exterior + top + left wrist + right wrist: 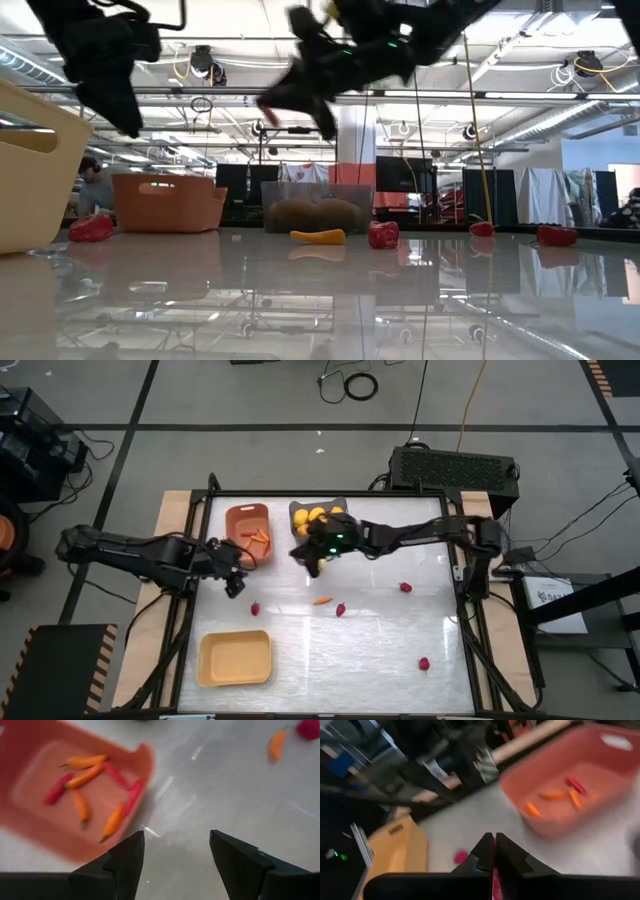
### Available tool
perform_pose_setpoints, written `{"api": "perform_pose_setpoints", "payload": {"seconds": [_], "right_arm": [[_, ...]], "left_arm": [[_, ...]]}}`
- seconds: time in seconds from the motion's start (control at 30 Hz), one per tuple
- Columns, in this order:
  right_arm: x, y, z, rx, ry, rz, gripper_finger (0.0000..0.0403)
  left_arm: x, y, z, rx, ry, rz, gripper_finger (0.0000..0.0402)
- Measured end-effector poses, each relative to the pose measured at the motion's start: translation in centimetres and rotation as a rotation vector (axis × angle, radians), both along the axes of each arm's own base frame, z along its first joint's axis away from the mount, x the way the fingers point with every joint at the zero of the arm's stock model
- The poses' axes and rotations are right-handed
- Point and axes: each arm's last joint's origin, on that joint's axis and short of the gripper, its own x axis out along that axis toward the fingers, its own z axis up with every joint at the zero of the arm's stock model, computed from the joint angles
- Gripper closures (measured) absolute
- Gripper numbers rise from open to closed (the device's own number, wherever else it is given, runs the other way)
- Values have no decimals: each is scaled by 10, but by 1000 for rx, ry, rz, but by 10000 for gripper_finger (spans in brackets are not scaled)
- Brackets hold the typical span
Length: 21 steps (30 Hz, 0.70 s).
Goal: Sort produce into baskets
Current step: Put the orange chili pepper into the orange bin
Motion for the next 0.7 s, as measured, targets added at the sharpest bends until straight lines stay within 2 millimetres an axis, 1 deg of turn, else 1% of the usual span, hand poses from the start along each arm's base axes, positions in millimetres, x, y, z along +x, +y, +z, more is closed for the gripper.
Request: {"api": "perform_pose_setpoints", "payload": {"seconds": [0.07, 0.17, 0.27, 0.37, 0.47, 0.57, 0.7], "right_arm": [[23, -1, 5, -1, -9, 6, 401], [58, -9, 6, -10, 15, 7, 401], [90, -22, 8, -18, 38, -4, 401], [113, -37, 8, -17, 51, -23, 401], [131, -50, -2, -7, 81, -40, 401], [142, -59, -14, 18, 94, -57, 401], [147, -63, -25, 75, 100, -83, 398]], "left_arm": [[-9, 2, 2, 9, 6, 23, 169], [-20, 3, 4, 14, 29, 32, 169], [-27, 4, 5, 11, 30, 31, 169], [-29, 3, 7, -9, 13, 21, 169], [-31, 3, 8, -19, 6, 13, 169], [-32, 3, 8, -23, 7, -10, 169], [-33, 2, 8, -35, 15, -47, 169]]}}
